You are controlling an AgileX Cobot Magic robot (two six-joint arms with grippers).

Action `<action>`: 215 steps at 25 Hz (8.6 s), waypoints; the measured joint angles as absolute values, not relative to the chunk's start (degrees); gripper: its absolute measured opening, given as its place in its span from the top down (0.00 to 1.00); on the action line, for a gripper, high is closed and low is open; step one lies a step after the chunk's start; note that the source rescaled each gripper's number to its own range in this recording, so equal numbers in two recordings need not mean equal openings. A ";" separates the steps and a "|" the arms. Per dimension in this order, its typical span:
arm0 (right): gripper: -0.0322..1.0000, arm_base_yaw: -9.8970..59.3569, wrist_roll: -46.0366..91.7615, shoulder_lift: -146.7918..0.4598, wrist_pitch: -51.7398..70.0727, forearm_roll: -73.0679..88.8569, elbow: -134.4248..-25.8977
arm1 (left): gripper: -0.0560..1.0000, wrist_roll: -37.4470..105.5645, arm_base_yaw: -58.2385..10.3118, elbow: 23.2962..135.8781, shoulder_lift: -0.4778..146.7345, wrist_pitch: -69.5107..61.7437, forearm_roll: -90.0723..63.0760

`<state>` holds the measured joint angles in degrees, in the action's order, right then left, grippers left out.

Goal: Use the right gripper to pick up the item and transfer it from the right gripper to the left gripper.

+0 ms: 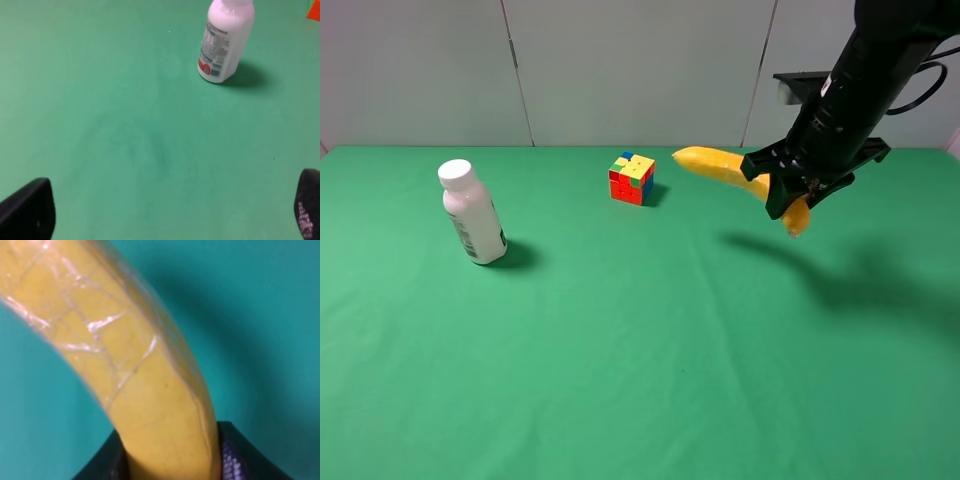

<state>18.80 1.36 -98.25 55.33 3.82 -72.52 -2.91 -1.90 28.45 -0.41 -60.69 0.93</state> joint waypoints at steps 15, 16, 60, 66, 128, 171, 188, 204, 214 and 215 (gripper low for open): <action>0.97 23.06 1.60 -91.62 60.35 3.69 -72.45 | 0.07 -2.91 -1.90 28.45 -0.41 -60.69 0.93; 0.97 24.34 1.60 -91.49 60.35 3.65 -72.45 | 0.07 -2.91 -1.90 28.45 -0.41 -60.69 0.93; 0.97 50.11 1.28 -91.45 60.18 0.59 -72.45 | 0.07 9.01 -1.90 33.73 7.86 -60.97 -11.08; 0.97 50.11 1.28 -91.45 60.44 0.59 -72.45 | 0.07 18.76 -1.90 38.34 23.82 -60.97 -14.15; 0.97 50.11 2.90 -91.45 61.67 2.53 -72.45 | 0.09 49.66 -40.98 62.70 86.89 -47.94 -12.69; 0.97 50.11 3.15 -91.45 62.44 3.63 -72.45 | 0.93 48.75 -40.98 63.13 86.89 -49.66 -10.77; 0.01 50.11 1.66 -91.45 61.28 1.96 -72.51 | 0.94 49.00 -40.98 63.13 86.89 -51.30 -10.89; 0.00 44.07 -0.51 -88.99 63.97 0.57 -74.17 | 0.94 47.88 -40.98 63.49 83.71 -49.90 -8.92; 0.00 36.17 -0.90 -76.82 68.58 -4.49 -74.17 | 0.95 48.83 -40.98 63.43 83.54 -54.57 -8.07; 0.00 36.17 -0.90 -75.63 69.06 -4.49 -74.17 | 0.95 48.83 -40.98 63.43 83.54 -54.57 -8.07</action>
